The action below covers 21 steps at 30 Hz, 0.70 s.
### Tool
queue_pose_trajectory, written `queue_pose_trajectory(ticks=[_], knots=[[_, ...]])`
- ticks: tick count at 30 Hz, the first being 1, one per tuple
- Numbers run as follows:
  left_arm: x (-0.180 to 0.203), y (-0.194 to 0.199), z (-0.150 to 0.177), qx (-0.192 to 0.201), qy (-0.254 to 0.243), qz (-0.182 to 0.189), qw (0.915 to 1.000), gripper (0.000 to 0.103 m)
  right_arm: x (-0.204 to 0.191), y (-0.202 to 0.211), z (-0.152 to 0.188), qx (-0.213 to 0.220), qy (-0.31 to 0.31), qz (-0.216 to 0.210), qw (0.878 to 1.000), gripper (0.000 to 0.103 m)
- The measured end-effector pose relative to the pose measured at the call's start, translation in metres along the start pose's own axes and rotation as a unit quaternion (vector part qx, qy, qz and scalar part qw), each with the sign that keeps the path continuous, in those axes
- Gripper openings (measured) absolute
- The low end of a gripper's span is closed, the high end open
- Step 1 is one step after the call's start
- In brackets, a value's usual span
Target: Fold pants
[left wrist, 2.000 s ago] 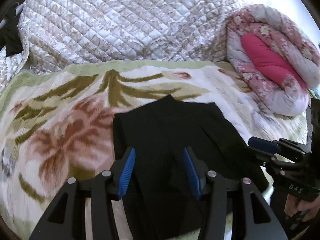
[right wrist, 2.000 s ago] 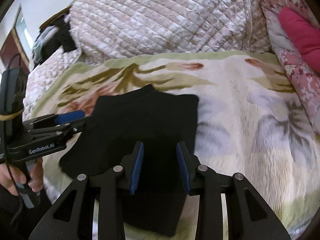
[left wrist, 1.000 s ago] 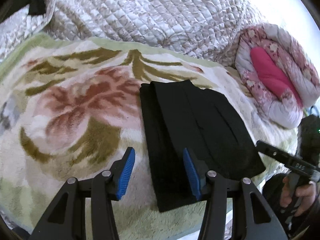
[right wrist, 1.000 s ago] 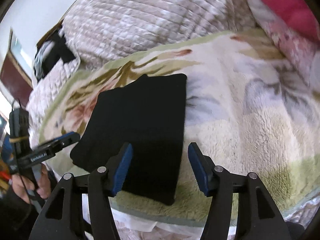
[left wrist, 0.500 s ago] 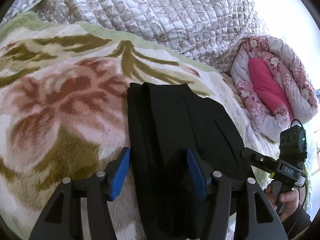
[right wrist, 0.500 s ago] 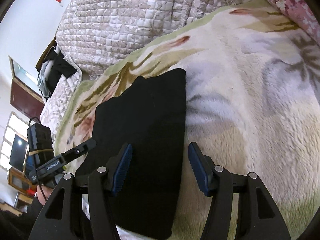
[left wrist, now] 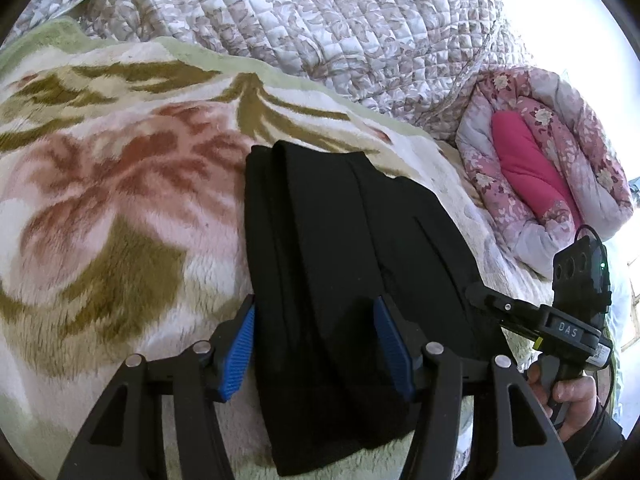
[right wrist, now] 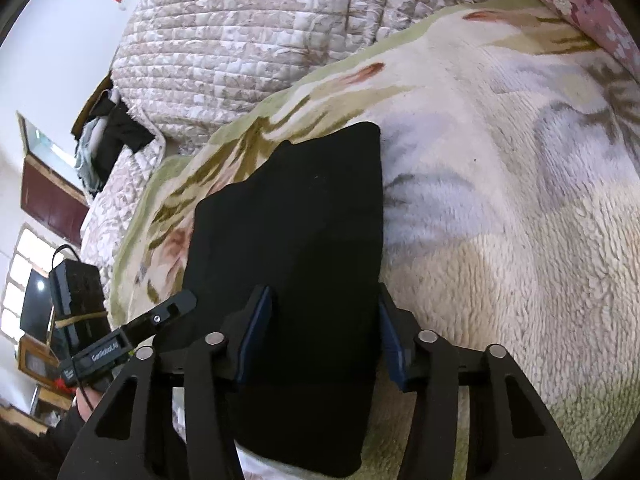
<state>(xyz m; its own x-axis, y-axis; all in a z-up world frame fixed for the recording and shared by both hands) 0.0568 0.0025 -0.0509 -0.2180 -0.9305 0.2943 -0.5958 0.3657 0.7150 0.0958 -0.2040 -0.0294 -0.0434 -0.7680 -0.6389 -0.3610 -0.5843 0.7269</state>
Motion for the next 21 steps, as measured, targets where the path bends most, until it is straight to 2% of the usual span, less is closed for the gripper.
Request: queue_pose_trajectory(ticks=[3, 5, 8, 16, 21], knots=[[0.000, -0.002, -0.007, -0.005, 0.002, -0.009, 0.9999, 0.049, -0.002, -0.004, -0.004, 0.000, -0.002, 0.014, 1.000, 0.041], [0.003, 0.004, -0.009, -0.003, -0.006, -0.022, 0.9997, 0.036, -0.005, 0.001, -0.004, 0.004, 0.002, 0.018, 1.000, 0.026], [0.008, 0.013, -0.013, 0.002, -0.021, -0.031, 0.9993, 0.028, -0.016, 0.014, -0.001, 0.013, 0.012, 0.011, 1.000, 0.021], [0.029, 0.033, -0.030, 0.015, -0.071, -0.048, 0.9962, 0.023, -0.052, 0.035, 0.001, 0.032, 0.051, -0.004, 0.998, 0.018], [0.027, 0.038, -0.048, 0.026, -0.079, -0.054, 0.9950, 0.023, -0.065, 0.036, -0.011, 0.039, 0.060, -0.014, 0.997, 0.017]])
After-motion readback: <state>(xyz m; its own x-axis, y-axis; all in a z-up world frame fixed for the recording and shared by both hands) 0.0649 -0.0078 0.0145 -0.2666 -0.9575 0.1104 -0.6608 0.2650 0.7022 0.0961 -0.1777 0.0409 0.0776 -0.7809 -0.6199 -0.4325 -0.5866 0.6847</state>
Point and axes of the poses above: each gripper's, at about its wrist camera, not at the fingertips, and y roughly against the way its jaws point, x to its right, z to its underside, the point moved 6 cm from there along -y, roughly the way its jaws point, and after that the axes turned 15 degrees about -y, right-handed, at the moved point
